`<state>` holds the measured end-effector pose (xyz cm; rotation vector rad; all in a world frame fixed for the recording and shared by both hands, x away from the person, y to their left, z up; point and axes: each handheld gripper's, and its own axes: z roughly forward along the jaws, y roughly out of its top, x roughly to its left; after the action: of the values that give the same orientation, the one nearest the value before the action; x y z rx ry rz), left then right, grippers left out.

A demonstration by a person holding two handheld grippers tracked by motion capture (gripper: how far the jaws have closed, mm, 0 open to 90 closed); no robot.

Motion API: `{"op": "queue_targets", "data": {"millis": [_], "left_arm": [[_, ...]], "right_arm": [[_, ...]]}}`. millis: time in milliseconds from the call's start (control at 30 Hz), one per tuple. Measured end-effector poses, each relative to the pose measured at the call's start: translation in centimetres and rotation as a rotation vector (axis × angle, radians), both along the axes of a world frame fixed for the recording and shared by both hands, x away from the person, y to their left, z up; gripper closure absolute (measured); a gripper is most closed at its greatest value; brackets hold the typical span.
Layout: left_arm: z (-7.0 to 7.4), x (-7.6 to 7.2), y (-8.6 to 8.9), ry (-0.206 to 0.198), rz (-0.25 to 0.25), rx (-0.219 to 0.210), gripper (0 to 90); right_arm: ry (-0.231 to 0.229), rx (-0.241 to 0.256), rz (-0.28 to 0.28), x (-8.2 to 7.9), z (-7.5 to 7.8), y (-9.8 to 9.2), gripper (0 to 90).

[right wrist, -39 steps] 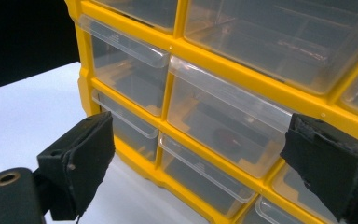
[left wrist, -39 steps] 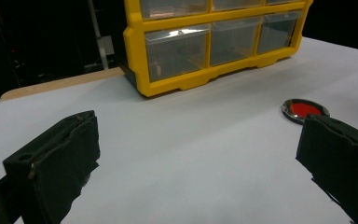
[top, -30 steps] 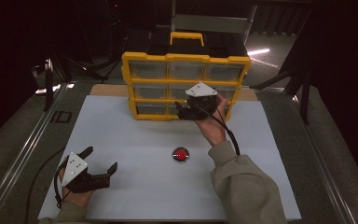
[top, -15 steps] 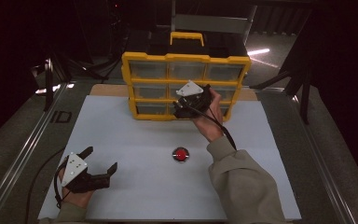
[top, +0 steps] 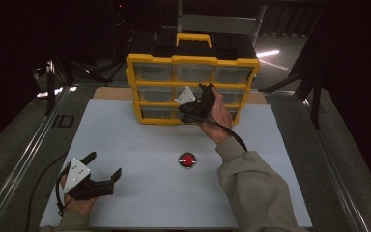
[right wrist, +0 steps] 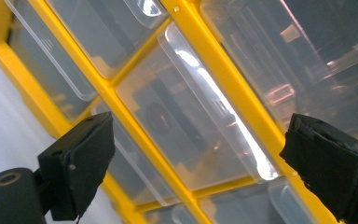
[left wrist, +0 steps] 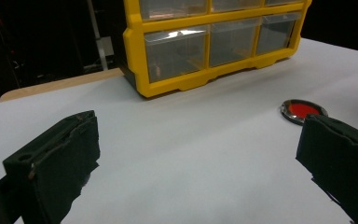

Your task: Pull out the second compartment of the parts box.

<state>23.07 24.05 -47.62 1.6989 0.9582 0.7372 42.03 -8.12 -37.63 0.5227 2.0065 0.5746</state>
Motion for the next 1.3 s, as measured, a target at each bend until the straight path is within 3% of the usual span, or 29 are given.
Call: {"op": "queue_targets", "data": {"millis": [267,333,700,733,1067,1300], "left_arm": [[0.0,0.0,0.0,0.002,0.000,0.002,0.0],[0.0,0.0,0.0,0.002,0.000,0.002,0.0],[0.0,0.0,0.0,0.002,0.001,0.002,0.0],[0.0,0.0,0.1,0.003,0.001,0.003,0.0],[0.0,0.0,0.1,0.002,0.001,0.004,0.0],[0.0,0.0,0.0,0.003,0.002,0.006,0.0]], "right_arm": [[-0.055,-0.124,-0.004,0.2,0.0,0.3,8.6],[-0.058,-0.130,-0.006,0.1,0.0,0.4,8.6],[-0.156,-0.319,0.020,0.2,0.1,1.1,8.9],[-0.156,-0.319,0.020,0.2,0.1,1.1,8.9],[-0.304,-0.497,0.030,0.0,0.0,1.5,9.2],[-0.395,-0.553,0.010,0.1,0.0,1.6,9.2]]}}
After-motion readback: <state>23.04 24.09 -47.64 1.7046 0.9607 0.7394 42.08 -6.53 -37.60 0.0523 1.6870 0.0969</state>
